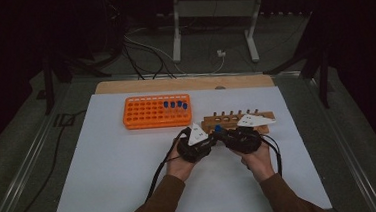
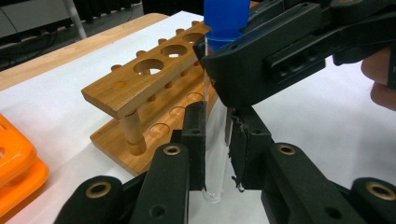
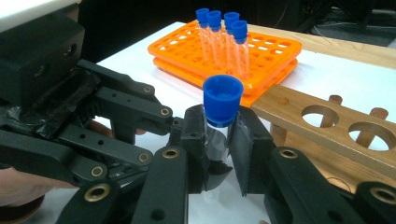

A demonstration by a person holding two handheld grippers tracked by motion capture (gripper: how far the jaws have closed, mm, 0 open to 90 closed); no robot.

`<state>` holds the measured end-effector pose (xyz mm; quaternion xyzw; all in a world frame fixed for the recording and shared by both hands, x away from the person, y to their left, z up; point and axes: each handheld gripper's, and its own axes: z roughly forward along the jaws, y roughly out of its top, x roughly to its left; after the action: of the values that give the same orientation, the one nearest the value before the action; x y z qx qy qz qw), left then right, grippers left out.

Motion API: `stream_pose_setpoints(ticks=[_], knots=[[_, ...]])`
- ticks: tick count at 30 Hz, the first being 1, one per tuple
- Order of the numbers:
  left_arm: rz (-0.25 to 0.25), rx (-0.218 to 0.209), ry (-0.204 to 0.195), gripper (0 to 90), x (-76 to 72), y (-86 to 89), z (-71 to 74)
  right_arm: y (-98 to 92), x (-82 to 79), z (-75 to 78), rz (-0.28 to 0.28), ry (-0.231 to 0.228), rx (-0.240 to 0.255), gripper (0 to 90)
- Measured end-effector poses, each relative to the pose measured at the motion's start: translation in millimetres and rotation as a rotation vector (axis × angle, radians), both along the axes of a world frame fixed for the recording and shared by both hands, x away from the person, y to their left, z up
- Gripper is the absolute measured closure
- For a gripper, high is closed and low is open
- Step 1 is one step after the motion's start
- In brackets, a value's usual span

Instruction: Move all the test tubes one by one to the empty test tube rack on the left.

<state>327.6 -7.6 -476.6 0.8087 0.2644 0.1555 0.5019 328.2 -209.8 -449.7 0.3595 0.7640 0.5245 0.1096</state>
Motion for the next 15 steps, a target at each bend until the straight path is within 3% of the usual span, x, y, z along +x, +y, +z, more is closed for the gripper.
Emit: stream_pose_setpoints(ticks=[10,15], knots=[[0.054,-0.034,0.0,78.3,7.1,20.3,9.0,-12.4,1.0,5.9,-0.014,-0.008,0.041,46.1],[0.083,-0.062,-0.001,78.3,11.4,33.7,14.8,-13.1,0.9,5.8,-0.018,-0.014,0.019,31.5]])
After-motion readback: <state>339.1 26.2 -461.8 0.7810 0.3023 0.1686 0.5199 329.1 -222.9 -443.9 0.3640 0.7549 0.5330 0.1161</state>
